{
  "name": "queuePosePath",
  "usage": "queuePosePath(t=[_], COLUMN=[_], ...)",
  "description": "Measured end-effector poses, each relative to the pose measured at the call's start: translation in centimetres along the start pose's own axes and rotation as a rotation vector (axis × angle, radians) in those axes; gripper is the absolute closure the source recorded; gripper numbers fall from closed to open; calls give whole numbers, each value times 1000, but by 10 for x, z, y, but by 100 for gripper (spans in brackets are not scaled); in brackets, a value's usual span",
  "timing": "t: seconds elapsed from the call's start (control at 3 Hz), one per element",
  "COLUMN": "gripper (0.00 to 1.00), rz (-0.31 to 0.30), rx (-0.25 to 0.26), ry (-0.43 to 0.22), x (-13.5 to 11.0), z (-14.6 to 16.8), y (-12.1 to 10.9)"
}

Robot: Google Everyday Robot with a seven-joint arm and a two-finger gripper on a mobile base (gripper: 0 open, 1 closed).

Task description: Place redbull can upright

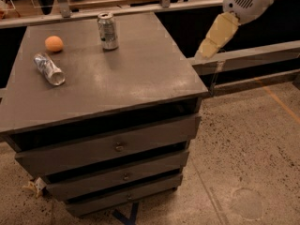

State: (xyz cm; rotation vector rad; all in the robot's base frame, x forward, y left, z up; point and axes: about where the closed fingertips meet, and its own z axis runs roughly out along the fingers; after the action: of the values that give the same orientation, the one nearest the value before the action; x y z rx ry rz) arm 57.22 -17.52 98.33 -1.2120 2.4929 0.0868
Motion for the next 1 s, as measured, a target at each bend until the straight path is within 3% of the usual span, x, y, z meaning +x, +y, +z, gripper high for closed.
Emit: queuePosePath(t=[0.67,1.0], gripper=[0,0], rz=[30,23], rx=[8,-30], ry=[-18,-52], x=[-8,-24], z=[0,-1], y=[-3,12])
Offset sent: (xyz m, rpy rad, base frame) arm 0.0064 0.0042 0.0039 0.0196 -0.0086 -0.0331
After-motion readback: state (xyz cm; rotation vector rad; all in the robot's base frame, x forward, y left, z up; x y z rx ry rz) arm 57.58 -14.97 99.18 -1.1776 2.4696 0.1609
